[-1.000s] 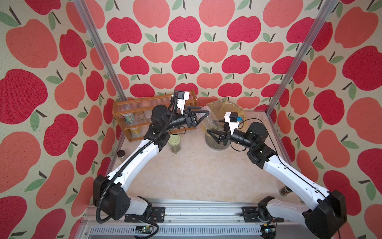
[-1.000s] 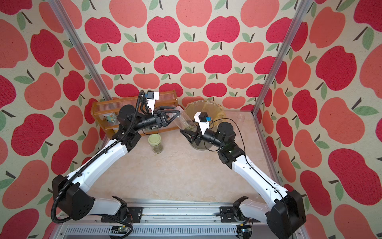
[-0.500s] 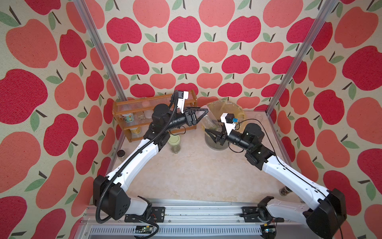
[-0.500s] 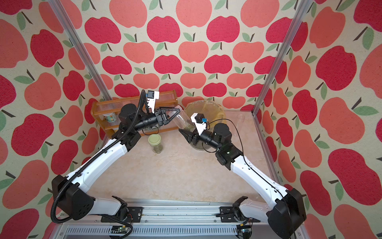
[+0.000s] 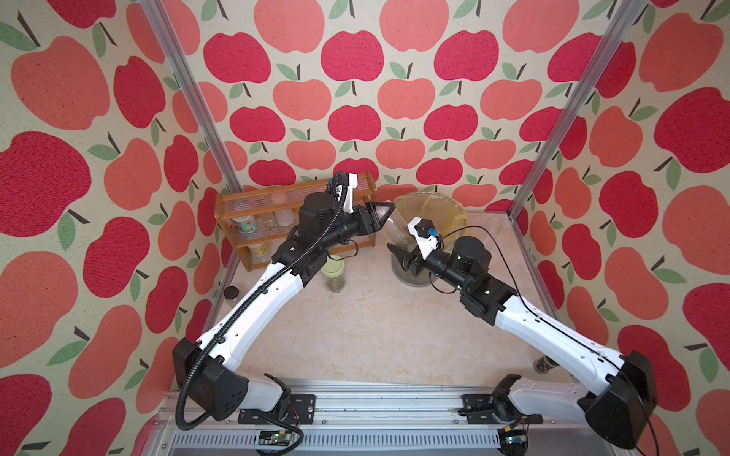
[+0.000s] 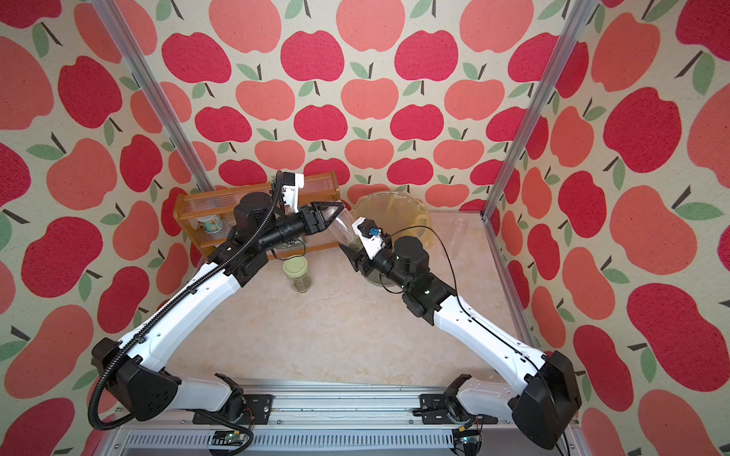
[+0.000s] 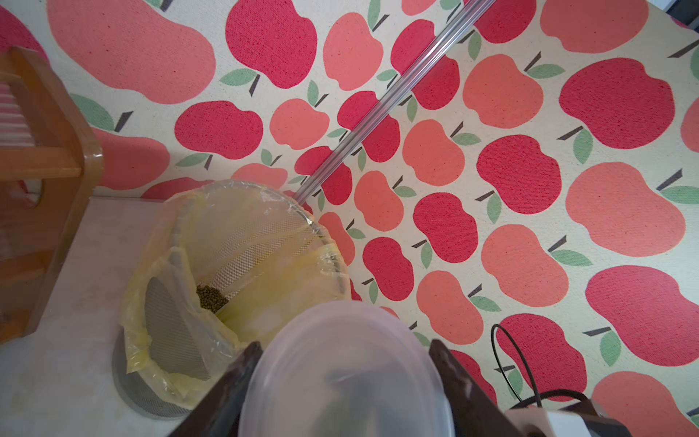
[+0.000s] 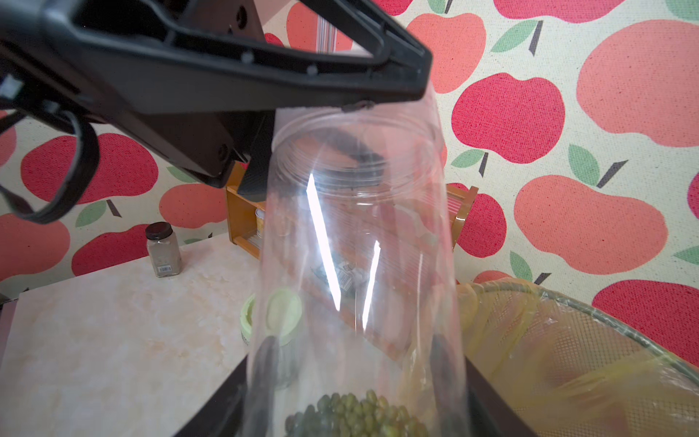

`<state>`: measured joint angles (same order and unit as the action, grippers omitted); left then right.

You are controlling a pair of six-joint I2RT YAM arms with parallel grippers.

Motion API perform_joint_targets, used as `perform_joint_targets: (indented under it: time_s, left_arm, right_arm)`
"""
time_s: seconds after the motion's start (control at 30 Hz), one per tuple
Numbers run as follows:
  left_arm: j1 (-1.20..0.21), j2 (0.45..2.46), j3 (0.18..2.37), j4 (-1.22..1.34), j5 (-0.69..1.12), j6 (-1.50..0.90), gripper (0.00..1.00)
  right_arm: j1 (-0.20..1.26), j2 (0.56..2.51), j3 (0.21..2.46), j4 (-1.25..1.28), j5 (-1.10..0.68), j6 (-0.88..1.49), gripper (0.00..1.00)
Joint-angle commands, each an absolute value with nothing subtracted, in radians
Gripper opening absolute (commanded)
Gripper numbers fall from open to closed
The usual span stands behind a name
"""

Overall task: Empty moldy mung beans from jars
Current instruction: Unscrew the lid from the jar.

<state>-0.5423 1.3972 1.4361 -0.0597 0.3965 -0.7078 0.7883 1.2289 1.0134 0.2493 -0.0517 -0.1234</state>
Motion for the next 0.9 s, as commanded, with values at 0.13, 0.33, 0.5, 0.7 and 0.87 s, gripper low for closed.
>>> perform_joint_targets:
  time_s: [0.13,0.33,0.5,0.7,0.87]
  left_arm:
    - [-0.531,1.397,1.507,-0.219,0.208,-0.622,0.66]
    - [-0.525,1.41,1.542,-0.253,0.201,-0.618,0.66]
    - [-0.461,1.385,1.512,-0.232,0.239,-0.658,0.66]
    - [-0.355,1.27,1.389,-0.163,0.204,-0.656,0.66]
    - [-0.346,1.156,1.268,-0.176,0.064,-0.526,0.68]
  right_arm:
    - [0.839,1.244,1.067,0.211,0.034,-0.251,0.33]
    - [0.856,1.283,1.101,0.229,0.052,-0.29,0.33]
    - [0.856,1.287,1.106,0.229,0.035,-0.282,0.33]
    - [0.853,1.243,1.058,0.228,0.027,-0.269,0.34]
    - [0.838,1.183,1.03,0.2,-0.034,-0.227,0.35]
